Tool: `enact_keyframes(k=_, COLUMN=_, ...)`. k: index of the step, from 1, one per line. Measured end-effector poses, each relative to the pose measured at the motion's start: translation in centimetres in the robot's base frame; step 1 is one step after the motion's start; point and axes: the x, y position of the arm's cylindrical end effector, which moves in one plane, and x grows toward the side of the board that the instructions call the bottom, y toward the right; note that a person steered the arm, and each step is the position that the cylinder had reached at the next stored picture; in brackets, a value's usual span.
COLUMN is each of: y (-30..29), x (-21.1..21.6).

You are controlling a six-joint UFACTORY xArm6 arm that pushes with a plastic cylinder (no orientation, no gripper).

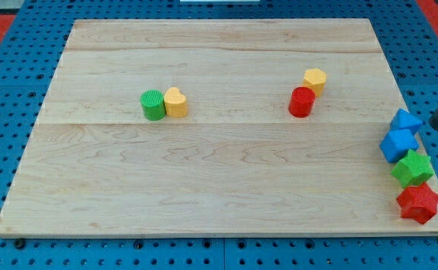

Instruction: Slide yellow hexagon to the blue triangle

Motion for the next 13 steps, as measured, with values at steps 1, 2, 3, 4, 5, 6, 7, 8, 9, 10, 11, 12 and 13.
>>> enact_keyframes(k=1, y=-2.1, x=-0.6)
enact_keyframes(k=2, y=-4.4, x=-0.7)
enact_keyframes(k=3, y=-4.8, x=-1.6)
enact_keyframes(k=4, y=-6.0, x=-3.2)
enact_keyframes(k=5, y=-6.0, x=-7.4)
enact_keyframes(k=6, y=-8.6, x=-10.4)
enact_keyframes(k=7, y=-16.2, x=-12.8)
enact_keyframes(k=8, y=-18.9, x=-11.7)
enact_keyframes(k=9, y=-19.5, x=-10.6)
enact_keyframes(k=10, y=-16.5, x=-7.0)
enact_keyframes(k=11, y=-14.2, x=-5.0)
enact_keyframes(k=12, y=-12.0, x=-4.3)
enact_keyframes(k=13, y=-11.2, x=-4.3)
